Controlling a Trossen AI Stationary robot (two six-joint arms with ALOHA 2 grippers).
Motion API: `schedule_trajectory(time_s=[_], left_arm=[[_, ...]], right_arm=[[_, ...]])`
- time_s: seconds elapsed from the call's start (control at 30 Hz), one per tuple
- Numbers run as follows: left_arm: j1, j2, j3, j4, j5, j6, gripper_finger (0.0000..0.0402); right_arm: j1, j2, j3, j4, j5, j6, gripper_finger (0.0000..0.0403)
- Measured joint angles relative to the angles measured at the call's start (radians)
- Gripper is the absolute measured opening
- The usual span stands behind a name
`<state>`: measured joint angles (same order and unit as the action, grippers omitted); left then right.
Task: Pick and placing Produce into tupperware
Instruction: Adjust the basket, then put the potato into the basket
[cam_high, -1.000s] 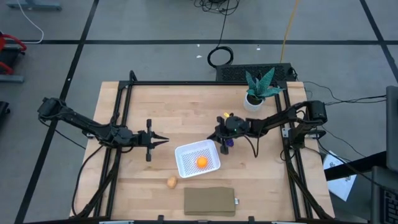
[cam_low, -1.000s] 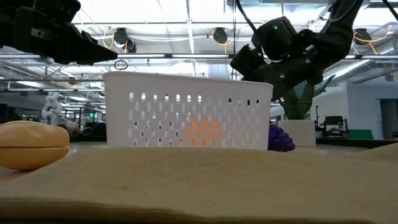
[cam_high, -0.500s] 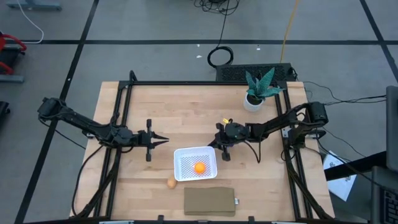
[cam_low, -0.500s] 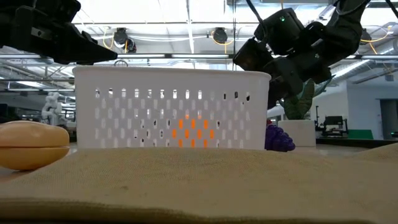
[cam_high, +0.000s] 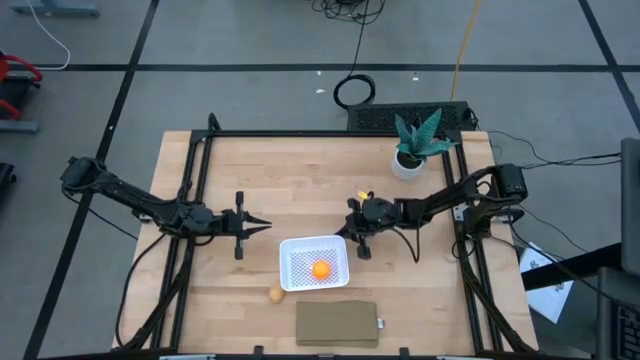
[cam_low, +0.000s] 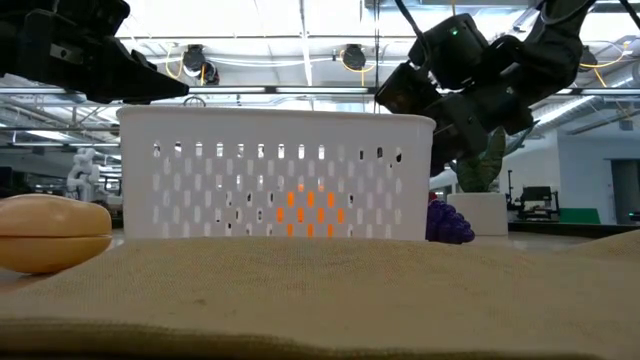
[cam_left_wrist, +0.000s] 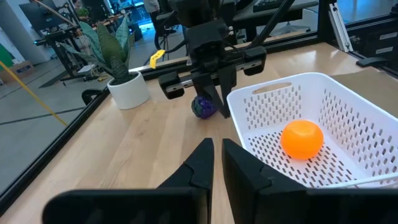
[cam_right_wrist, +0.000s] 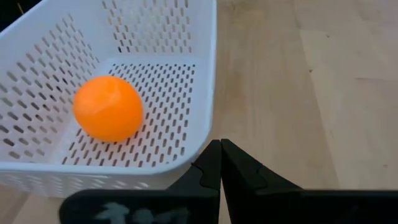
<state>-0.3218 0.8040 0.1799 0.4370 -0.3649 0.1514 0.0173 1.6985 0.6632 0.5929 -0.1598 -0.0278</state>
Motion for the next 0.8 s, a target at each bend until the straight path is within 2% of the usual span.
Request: schedule_trajectory(time_s=[0.43,0.67,0.8], left_arm=[[0.0,0.0,0.0,0.0,0.0,0.0,0.0035],[0.0,0.0,0.0,0.0,0.0,0.0,0.0035],[0.0,0.0,0.0,0.0,0.0,0.0,0.0035]], right_arm=[[0.044,0.0,0.0,-0.009,0.002,0.005,0.0],[0.041,-0.051,0.0,-0.03,0.134,-0.035,0.0],[0.045,-0.136,-0.006,-0.06,0.134,-0.056,0.0]])
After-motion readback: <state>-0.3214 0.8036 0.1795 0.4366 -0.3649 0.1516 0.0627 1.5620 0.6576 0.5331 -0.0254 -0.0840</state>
